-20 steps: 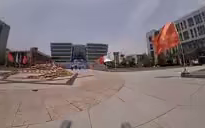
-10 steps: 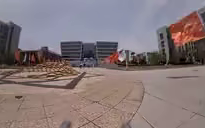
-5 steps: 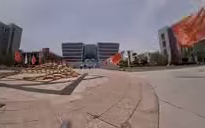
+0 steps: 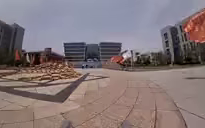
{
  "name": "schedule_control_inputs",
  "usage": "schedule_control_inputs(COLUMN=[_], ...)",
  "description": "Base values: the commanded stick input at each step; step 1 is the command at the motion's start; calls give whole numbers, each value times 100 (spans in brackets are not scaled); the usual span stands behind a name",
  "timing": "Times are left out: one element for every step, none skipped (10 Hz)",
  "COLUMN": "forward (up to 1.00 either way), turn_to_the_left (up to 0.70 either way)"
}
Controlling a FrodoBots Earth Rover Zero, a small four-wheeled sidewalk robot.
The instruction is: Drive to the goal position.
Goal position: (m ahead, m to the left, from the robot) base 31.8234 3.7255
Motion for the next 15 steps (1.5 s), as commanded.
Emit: schedule_control_inputs(forward=[100,100,100,100,100,100,100,100,100,100,100,100,100,100,100], turn_to_the_left=[0,0,0,0,11,4,0,0,0,0,0,0,0,0,0])
